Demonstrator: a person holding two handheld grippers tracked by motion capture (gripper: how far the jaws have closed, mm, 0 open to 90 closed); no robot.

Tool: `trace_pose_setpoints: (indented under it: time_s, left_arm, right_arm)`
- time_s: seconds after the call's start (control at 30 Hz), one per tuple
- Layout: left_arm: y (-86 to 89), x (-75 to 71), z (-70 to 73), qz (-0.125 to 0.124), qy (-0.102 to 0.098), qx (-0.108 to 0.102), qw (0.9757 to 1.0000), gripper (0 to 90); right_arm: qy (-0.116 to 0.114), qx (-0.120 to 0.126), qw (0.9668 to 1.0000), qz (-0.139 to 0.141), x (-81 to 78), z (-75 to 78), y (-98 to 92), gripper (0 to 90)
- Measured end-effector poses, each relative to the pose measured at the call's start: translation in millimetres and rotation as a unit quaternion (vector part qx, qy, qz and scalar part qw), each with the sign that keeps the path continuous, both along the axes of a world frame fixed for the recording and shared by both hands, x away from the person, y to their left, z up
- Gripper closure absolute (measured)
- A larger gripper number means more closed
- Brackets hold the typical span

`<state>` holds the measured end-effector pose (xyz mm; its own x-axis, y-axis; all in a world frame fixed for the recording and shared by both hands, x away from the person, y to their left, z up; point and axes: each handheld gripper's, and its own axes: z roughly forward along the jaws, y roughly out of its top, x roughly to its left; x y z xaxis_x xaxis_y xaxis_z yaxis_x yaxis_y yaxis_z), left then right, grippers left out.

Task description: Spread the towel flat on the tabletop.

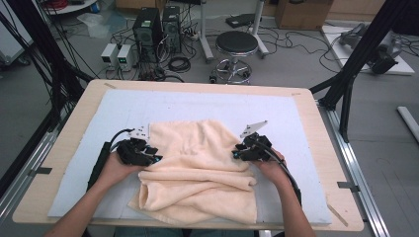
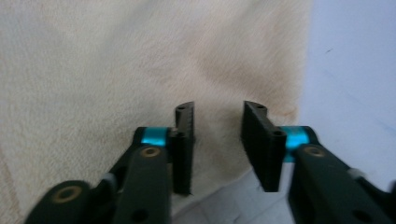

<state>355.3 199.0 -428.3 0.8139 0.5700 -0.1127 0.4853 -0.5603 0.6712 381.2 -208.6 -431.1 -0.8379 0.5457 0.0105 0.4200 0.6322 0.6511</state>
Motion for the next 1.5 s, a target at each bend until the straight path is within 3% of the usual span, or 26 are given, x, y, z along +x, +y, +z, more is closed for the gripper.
trace_pose_setpoints:
  time_s: [0.03,0.1,0.17,0.27,0.4,0.63,0.7,0.77,0.8,0.87,0.93,1.03,1.13,1.2,1.23,1.27,1.3,1.4,1.5]
  left_arm:
    - [-2.2,-0.4,-1.4,-0.004,-0.005,0.007,1.0000,68.0]
    - [-5.9,-1.8,-1.3,-0.006,-0.016,0.007,0.9998,81.4]
    - [-7.2,-0.4,-1.3,-0.005,-0.020,0.010,0.9997,86.0]
    - [-8.0,1.7,0.7,0.011,-0.032,0.010,0.9994,86.8]
    - [-8.2,-0.1,8.2,0.006,-0.040,-0.004,0.9992,87.0]
    - [5.4,-18.2,22.5,-0.010,-0.038,-0.005,0.9992,87.1]
    - [10.9,-23.9,23.8,-0.020,-0.027,-0.002,0.9994,87.1]
    - [14.8,-25.1,24.4,-0.018,-0.031,0.001,0.9994,86.6]
    - [16.1,-23.6,25.1,-0.014,-0.032,-0.008,0.9993,86.0]
    - [17.3,-18.4,27.0,0.004,-0.049,-0.019,0.9986,83.5]
    - [16.6,-9.6,26.8,0.023,-0.067,-0.020,0.9973,76.9]
    - [15.6,3.8,19.7,0.047,-0.057,-0.027,0.9969,70.2]
    - [11.9,14.0,8.7,0.057,-0.050,-0.023,0.9969,68.7]
    - [7.3,17.8,0.6,0.059,-0.045,-0.008,0.9972,67.4]
    - [5.6,19.3,-2.9,0.058,-0.039,0.002,0.9975,67.5]
    - [4.5,20.0,-5.4,0.057,-0.038,0.003,0.9976,69.3]
    - [4.3,20.5,-5.0,0.062,-0.039,0.001,0.9973,70.4]
    - [5.1,21.5,-4.3,0.064,-0.036,-0.002,0.9973,75.7]
    - [3.8,19.9,-3.5,0.066,-0.035,-0.003,0.9972,75.9]
  right_arm:
    - [0.007,0.006,0.9999,0.007,-1.1,0.8,-2.1,86.0]
    - [0.013,-0.001,0.9999,0.009,-4.3,3.2,-3.9,87.3]
    - [0.008,-0.001,0.9999,0.007,-9.2,8.4,-8.2,87.3]
    - [-0.013,0.019,0.9997,-0.003,-19.9,21.6,-19.0,87.4]
    - [-0.018,0.035,0.9992,-0.001,-34.3,33.9,-30.2,87.3]
    - [0.011,0.030,0.9983,0.049,-55.6,22.6,-17.2,85.5]
    - [0.006,0.041,0.9979,0.050,-56.9,23.7,-15.7,78.2]
    - [-0.004,0.058,0.9976,0.036,-51.8,29.3,-19.1,73.1]
    - [-0.013,0.062,0.9978,0.022,-48.0,32.7,-20.8,72.3]
    - [-0.024,0.071,0.9972,0.001,-38.3,37.7,-24.6,71.8]
    - [-0.029,0.065,0.9972,-0.023,-24.6,37.2,-26.3,70.2]
    - [-0.029,0.061,0.9970,-0.039,-10.8,27.8,-23.2,66.5]
    - [-0.004,0.067,0.9969,-0.042,2.6,12.2,-17.3,63.0]
    - [0.015,0.070,0.9965,-0.044,7.9,3.3,-11.3,63.1]
    - [0.025,0.070,0.9965,-0.039,10.8,-0.8,-8.9,66.9]
    - [0.041,0.068,0.9962,-0.036,13.1,-3.6,-7.1,78.3]
    - [0.045,0.073,0.9958,-0.033,14.6,-4.1,-7.1,82.2]
    - [-0.009,0.041,0.9974,-0.059,12.8,13.7,-9.9,84.0]
    - [-0.069,0.035,0.9938,-0.080,8.5,37.3,-11.8,82.9]
